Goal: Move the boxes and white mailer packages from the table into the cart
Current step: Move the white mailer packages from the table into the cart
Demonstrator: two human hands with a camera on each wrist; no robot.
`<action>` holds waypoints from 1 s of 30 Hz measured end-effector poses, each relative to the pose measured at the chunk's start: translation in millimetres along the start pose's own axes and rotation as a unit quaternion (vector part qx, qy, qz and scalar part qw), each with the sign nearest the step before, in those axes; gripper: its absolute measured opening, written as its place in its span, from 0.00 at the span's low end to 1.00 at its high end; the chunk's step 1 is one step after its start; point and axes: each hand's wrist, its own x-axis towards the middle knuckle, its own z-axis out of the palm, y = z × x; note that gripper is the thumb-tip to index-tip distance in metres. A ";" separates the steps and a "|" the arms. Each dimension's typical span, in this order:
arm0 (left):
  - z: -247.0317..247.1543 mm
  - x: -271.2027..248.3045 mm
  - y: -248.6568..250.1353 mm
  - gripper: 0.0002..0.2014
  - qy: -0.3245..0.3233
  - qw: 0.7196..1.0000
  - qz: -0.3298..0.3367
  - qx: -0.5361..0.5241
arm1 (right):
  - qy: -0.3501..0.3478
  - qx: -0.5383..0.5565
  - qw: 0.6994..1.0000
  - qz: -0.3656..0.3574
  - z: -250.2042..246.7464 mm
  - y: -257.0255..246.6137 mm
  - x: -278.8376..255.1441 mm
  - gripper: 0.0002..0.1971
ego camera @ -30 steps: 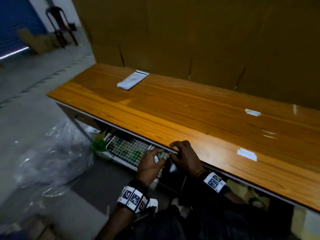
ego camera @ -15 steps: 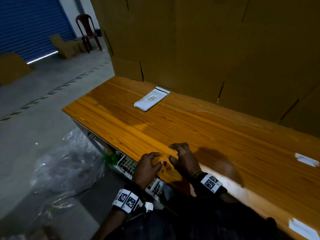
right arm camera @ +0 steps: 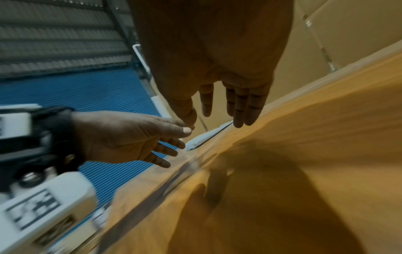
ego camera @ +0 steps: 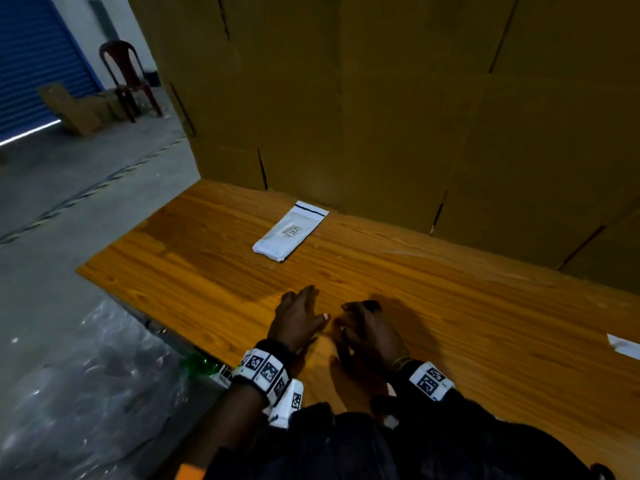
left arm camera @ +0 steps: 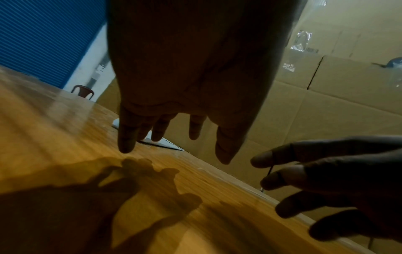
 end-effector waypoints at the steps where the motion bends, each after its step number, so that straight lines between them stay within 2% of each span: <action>1: -6.8 14.3 0.1 0.36 -0.004 1.000 -0.002 0.010 | 0.010 0.001 1.000 0.008 0.3 -2.8 7.4 0.25; 6: -31.0 87.3 -14.0 0.42 0.017 0.997 -0.010 0.081 | 0.059 0.009 0.997 0.039 3.9 -19.0 36.4 0.25; 9: -45.8 137.7 -21.1 0.43 -0.007 0.989 -0.008 0.147 | 0.068 -0.001 0.996 0.051 7.7 -30.9 52.4 0.26; 12: -56.8 180.1 -24.6 0.42 -0.028 0.986 -0.016 0.163 | 0.083 -0.006 0.994 0.072 13.1 -39.9 63.3 0.28; 15: -61.3 207.1 -31.3 0.41 -0.036 0.981 -0.046 0.185 | 0.098 -0.001 0.990 0.097 18.5 -42.3 63.7 0.27; 18: -60.5 222.3 -36.0 0.41 -0.085 0.974 -0.093 0.191 | 0.144 0.022 0.981 0.131 23.7 -40.5 55.4 0.27; 22: -46.2 209.7 -31.3 0.38 -0.086 0.975 -0.041 0.200 | 0.171 0.060 0.965 0.187 24.2 -29.5 39.4 0.28; 24: -30.3 189.3 -24.1 0.35 -0.076 0.985 0.014 0.157 | 0.193 0.097 0.956 0.198 23.0 -25.2 27.5 0.28; 26: -10.2 163.3 -9.7 0.33 -0.100 0.991 0.079 0.028 | 0.217 0.145 0.941 0.217 19.6 -23.4 13.8 0.27; 27: 1.3 148.8 0.6 0.31 -0.138 0.983 0.104 -0.066 | 0.229 0.168 0.931 0.228 17.7 -21.4 6.4 0.27; 28: 12.3 131.9 12.9 0.28 -0.190 0.963 0.112 -0.157 | 0.242 0.193 0.921 0.235 15.2 -19.2 -1.5 0.28; 30: 34.7 95.1 38.6 0.24 -0.293 0.907 0.078 -0.292 | 0.265 0.239 0.899 0.254 9.1 -11.1 -21.9 0.31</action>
